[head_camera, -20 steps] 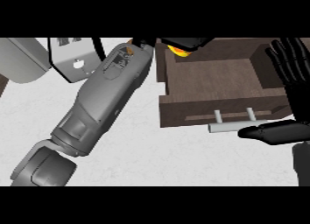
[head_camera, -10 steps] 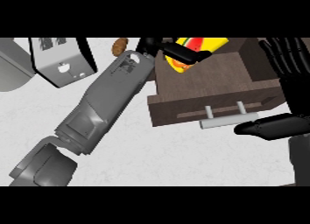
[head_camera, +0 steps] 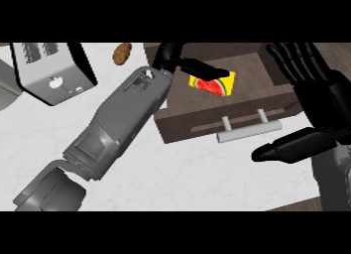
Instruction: Pick up the cup, place it into the drawer and close the drawer
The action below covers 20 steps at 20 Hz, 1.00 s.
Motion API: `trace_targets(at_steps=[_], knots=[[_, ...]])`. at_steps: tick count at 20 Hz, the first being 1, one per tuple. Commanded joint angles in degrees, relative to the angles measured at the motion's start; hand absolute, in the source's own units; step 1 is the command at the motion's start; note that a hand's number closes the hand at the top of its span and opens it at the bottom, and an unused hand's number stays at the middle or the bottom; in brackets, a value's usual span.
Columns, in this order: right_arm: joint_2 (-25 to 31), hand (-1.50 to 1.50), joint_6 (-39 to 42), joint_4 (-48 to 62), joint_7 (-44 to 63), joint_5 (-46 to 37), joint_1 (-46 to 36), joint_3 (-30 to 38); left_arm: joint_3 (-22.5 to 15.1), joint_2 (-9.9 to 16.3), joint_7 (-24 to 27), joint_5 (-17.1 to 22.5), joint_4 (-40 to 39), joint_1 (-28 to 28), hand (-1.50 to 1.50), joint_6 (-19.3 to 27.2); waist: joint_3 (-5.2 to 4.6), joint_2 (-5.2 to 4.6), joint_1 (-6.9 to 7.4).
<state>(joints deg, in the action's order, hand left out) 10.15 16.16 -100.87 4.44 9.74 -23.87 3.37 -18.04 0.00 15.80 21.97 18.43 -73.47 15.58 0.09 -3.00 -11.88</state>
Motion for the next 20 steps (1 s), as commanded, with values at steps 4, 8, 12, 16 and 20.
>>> trace_targets(at_steps=[4,8,12,16,20], knots=[[-0.1,1.5,11.2,0.0,1.3,8.8,-1.0,-6.2,2.2,0.0,6.6,8.6,5.1,1.5,-1.5,-3.2,-0.09,0.06,-0.3],[4.1,1.5,17.0,-0.1,5.5,8.4,0.6,-10.3,3.2,0.0,11.2,12.0,5.6,1.8,-1.5,-0.1,-0.14,0.94,1.62],[11.1,1.5,22.6,-0.9,8.2,2.8,2.6,-13.7,3.0,0.0,11.1,13.1,3.8,0.4,-1.5,1.2,-0.1,1.45,3.89],[13.6,-1.5,20.1,-2.5,5.3,-9.9,5.3,-14.5,3.1,0.0,12.9,14.8,3.6,0.7,-1.5,3.7,-0.01,1.98,5.88],[12.6,-1.5,14.0,1.7,0.2,-22.9,8.7,-17.5,4.0,0.0,14.0,15.6,3.7,2.2,-1.5,0.2,-0.01,2.16,9.36]])
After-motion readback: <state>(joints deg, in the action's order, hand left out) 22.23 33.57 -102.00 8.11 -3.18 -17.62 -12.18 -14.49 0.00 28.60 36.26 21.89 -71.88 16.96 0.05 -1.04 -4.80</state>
